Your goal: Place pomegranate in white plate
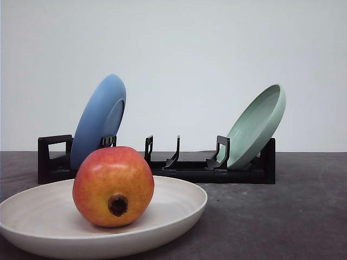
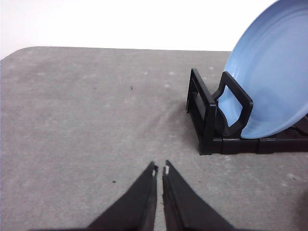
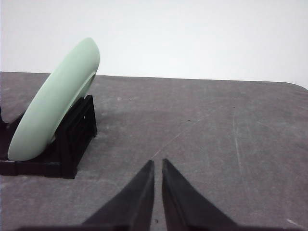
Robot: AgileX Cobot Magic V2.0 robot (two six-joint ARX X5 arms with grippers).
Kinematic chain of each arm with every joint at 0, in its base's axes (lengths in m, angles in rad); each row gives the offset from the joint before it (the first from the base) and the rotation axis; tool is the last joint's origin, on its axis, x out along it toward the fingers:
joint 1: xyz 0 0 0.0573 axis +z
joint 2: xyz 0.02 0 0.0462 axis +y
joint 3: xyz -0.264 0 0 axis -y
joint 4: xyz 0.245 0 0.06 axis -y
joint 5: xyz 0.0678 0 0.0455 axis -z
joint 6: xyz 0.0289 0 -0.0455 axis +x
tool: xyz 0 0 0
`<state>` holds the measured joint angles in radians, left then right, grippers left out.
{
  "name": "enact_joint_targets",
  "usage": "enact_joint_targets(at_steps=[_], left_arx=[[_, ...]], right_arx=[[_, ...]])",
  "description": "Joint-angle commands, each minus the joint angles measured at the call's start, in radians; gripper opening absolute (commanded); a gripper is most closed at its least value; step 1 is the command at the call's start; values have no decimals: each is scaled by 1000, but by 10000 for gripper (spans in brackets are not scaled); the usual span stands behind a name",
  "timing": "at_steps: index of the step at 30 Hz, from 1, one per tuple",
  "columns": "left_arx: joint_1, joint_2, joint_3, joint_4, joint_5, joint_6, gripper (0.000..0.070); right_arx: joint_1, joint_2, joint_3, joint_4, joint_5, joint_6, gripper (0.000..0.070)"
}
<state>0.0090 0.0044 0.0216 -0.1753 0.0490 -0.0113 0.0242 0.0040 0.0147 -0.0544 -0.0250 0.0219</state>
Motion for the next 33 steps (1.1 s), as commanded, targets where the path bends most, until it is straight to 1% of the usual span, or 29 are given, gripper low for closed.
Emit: enact_joint_targets(at_steps=[1,33], left_arx=[[1,-2,-10,13,-3,10,0],[1,-2,-10,13,-3,10,0]], right_arx=[[0,0,-4,10,0,3,28],[0,0,-4,10,0,3,28]])
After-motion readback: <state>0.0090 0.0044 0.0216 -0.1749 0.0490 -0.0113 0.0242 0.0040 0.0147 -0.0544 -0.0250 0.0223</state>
